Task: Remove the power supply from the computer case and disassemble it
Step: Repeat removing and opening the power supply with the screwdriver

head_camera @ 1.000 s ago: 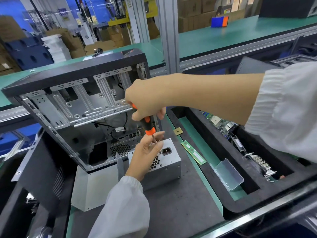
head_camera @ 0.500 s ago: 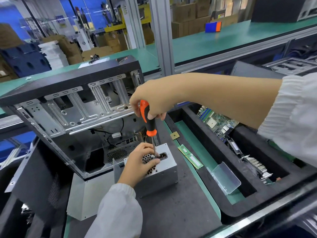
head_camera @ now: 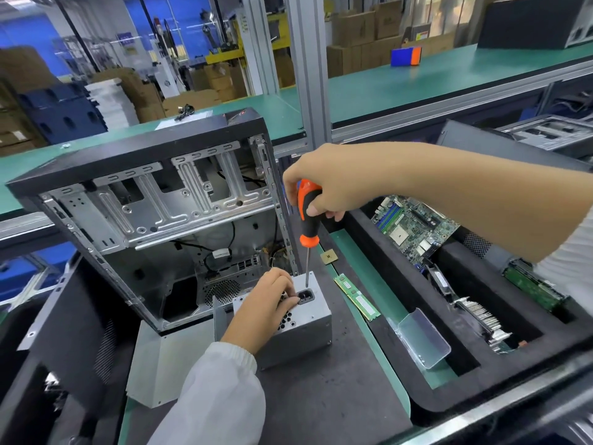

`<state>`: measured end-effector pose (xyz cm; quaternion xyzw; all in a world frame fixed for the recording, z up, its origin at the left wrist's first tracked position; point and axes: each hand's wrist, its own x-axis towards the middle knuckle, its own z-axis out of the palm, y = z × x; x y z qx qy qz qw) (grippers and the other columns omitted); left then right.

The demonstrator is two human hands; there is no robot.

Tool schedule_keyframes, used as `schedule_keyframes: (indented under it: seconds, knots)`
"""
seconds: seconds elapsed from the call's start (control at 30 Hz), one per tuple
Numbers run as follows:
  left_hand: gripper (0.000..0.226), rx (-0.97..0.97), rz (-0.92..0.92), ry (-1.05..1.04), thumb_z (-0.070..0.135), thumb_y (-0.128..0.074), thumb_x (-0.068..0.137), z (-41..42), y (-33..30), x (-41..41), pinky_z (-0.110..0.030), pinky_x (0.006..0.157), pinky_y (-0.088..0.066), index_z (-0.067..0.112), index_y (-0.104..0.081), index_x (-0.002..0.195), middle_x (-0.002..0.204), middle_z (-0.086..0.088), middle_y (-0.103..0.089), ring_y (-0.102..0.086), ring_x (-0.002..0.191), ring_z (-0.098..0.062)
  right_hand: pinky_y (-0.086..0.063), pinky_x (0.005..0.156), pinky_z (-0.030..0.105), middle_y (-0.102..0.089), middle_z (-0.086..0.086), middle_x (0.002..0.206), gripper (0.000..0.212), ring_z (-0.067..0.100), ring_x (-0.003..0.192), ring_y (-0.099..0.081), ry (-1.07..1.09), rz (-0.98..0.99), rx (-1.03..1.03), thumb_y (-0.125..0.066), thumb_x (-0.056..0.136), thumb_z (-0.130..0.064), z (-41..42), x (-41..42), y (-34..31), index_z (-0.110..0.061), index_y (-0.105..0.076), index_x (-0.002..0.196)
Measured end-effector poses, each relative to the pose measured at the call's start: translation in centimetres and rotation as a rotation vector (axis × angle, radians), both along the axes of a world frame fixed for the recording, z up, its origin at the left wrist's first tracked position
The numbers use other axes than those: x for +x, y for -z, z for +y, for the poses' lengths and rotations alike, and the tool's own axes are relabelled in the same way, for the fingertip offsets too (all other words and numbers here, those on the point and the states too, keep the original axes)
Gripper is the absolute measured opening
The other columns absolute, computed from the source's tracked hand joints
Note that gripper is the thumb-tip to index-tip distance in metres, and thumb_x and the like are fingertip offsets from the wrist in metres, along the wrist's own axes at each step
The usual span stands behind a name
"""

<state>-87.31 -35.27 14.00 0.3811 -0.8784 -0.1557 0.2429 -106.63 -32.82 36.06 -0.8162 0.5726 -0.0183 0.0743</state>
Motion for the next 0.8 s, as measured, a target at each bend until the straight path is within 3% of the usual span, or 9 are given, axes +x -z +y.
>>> schedule_keyframes:
  seconds: [0.1, 0.17, 0.33, 0.4, 0.63, 0.7, 0.8]
  knots:
    - [0.016, -0.033, -0.057, -0.008, 0.013, -0.062, 0.094, 0.2, -0.1, -0.1, -0.025, 0.091, -0.041, 0.016, -0.048, 0.085, 0.103, 0.004, -0.049, -0.048, 0.099, -0.013, -0.056, 0.065, 0.029, -0.063, -0.008, 0.070, 0.026, 0.016, 0.066, -0.070, -0.004, -0.042, 0.014, -0.064, 0.088, -0.018, 0.9, 0.0, -0.4, -0.034, -0.051, 0.072]
    - [0.014, -0.098, -0.104, -0.023, 0.017, -0.060, 0.096, 0.2, -0.1, -0.3, -0.028, 0.089, -0.041, 0.014, -0.050, 0.086, 0.103, 0.001, -0.049, -0.047, 0.098, -0.016, -0.056, 0.064, 0.027, -0.060, -0.010, 0.069, 0.016, 0.015, 0.064, -0.070, -0.017, -0.059, 0.054, -0.061, 0.090, -0.016, 1.5, 0.2, -0.4, -0.030, -0.056, 0.087]
    - [0.023, -0.354, -0.434, -0.167, 0.029, -0.041, 0.099, 0.5, 0.1, -1.0, -0.036, 0.083, -0.041, 0.011, -0.054, 0.094, 0.104, -0.005, -0.050, -0.049, 0.095, -0.024, -0.057, 0.066, 0.027, -0.052, -0.014, 0.073, 0.014, 0.010, 0.060, -0.068, -0.030, -0.057, 0.041, -0.061, 0.092, -0.016, 1.6, -0.3, -0.2, -0.025, -0.056, 0.101]
    - [0.020, -0.359, -0.412, -0.189, 0.027, -0.042, 0.099, 0.6, 0.0, -1.2, -0.035, 0.081, -0.040, 0.012, -0.053, 0.092, 0.101, -0.004, -0.049, -0.048, 0.093, -0.024, -0.057, 0.068, 0.029, -0.051, -0.014, 0.072, 0.014, 0.012, 0.061, -0.068, -0.030, -0.060, 0.047, -0.061, 0.092, -0.017, 1.6, -0.5, 0.0, -0.024, -0.056, 0.103]
    - [0.020, 0.138, 0.422, -0.298, 0.019, -0.056, 0.098, 1.6, -0.8, -2.5, -0.013, 0.059, -0.039, 0.018, -0.048, 0.080, 0.068, 0.003, -0.057, -0.048, 0.059, -0.005, -0.057, 0.071, 0.033, -0.049, -0.014, 0.073, 0.013, 0.019, 0.064, -0.070, -0.027, -0.070, 0.061, -0.060, 0.091, -0.014, 1.2, -0.6, 0.8, -0.023, -0.056, 0.100]
    - [0.018, 0.276, 0.605, -0.314, 0.012, -0.059, 0.095, 1.1, -1.0, -3.0, -0.014, 0.054, -0.043, 0.016, -0.051, 0.080, 0.064, 0.004, -0.062, -0.056, 0.055, -0.007, -0.056, 0.071, 0.032, -0.051, -0.013, 0.072, 0.013, 0.018, 0.063, -0.070, -0.029, -0.077, 0.055, -0.060, 0.092, -0.015, 1.0, -0.6, 0.9, -0.023, -0.057, 0.102]
    - [0.013, 0.439, 0.815, -0.280, 0.001, -0.057, 0.094, 0.4, -0.7, -3.2, -0.021, 0.056, -0.049, 0.013, -0.053, 0.091, 0.077, -0.002, -0.063, -0.062, 0.062, -0.014, -0.056, 0.071, 0.030, -0.053, -0.013, 0.073, 0.013, 0.017, 0.062, -0.070, -0.032, -0.076, 0.050, -0.060, 0.092, -0.016, 0.9, -0.6, 1.0, -0.023, -0.057, 0.103]
